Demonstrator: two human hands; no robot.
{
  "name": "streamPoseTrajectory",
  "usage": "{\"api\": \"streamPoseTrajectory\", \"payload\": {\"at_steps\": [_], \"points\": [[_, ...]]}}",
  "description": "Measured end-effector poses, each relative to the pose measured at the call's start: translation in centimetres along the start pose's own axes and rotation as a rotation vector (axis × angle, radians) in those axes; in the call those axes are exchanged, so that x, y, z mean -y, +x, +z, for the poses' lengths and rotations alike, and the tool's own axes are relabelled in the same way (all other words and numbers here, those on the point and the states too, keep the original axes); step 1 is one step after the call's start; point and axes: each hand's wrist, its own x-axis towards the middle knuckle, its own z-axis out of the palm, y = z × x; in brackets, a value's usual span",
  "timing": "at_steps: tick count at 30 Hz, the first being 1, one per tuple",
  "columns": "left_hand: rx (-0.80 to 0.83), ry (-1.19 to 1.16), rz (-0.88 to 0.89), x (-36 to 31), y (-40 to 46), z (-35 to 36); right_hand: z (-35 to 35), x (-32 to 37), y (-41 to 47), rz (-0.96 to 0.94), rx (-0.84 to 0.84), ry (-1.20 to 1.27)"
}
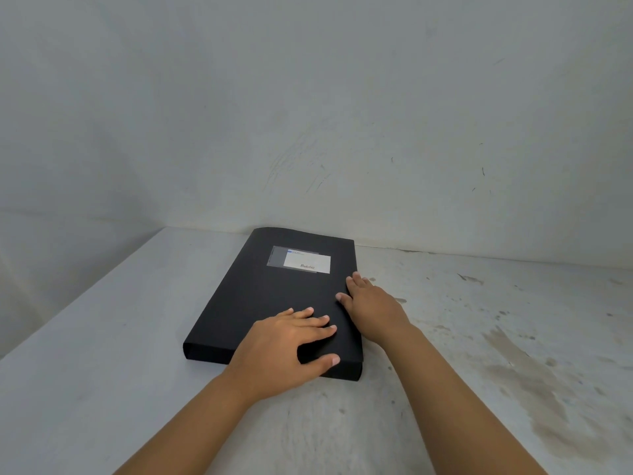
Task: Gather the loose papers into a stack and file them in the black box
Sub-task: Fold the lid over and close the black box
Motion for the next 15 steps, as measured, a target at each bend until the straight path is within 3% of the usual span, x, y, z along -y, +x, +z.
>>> {"api": "streamPoseTrajectory", "payload": {"at_steps": [4,8,15], "points": [[-0.002,-0.047,-0.034,-0.2,0.1,-0.2,-0.2,0.4,-0.5,0.02,0.029,0.033],[0.043,-0.107,-0.085,-0.7,0.0,-1.1,-1.4,0.0,-1.9,-0.001,0.119,0.303],[0.113,-0.303,-0.279,-1.8,2.2,-3.9,-4.8,-1.0,-4.9,0.067,-0.001,0.355]]}}
